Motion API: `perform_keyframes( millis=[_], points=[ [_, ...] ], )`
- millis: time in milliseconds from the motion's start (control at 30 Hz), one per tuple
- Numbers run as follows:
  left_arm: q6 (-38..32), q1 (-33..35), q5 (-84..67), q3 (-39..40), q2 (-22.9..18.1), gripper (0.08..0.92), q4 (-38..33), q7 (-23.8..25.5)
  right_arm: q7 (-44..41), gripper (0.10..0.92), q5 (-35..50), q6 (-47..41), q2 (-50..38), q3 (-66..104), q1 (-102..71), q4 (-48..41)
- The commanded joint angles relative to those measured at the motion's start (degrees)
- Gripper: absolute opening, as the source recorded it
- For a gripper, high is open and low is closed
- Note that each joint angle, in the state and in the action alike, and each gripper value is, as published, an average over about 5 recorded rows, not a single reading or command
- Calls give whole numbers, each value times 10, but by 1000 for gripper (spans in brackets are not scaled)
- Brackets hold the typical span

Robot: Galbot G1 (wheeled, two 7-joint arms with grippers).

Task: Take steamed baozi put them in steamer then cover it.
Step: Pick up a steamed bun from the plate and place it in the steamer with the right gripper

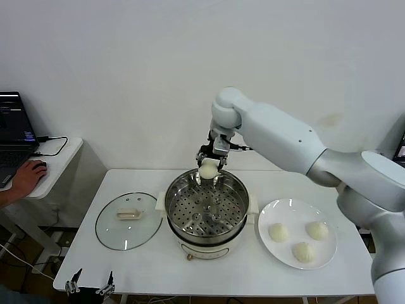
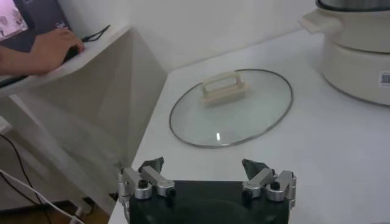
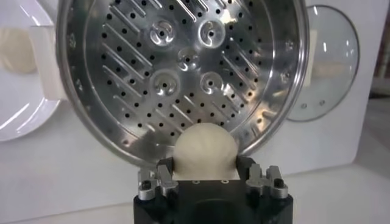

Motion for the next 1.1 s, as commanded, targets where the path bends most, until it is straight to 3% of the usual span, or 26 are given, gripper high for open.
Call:
perform_keyframes(
  millis=[33, 600, 1000, 1100],
  points=[
    [0, 1, 1, 1, -1, 823, 6, 0, 12, 628, -16, 15, 10, -5, -15, -3],
    [-1, -8, 2, 4, -5, 823, 23, 1, 46, 628, -62, 15, 28, 7, -60, -50],
    [0, -10, 0, 4, -12, 823, 22, 2, 43, 628, -55, 11, 25, 1, -63, -53],
    [0, -11, 0, 3, -12, 823, 22, 2, 46, 660, -45, 4, 25, 0, -60, -52]
  ],
)
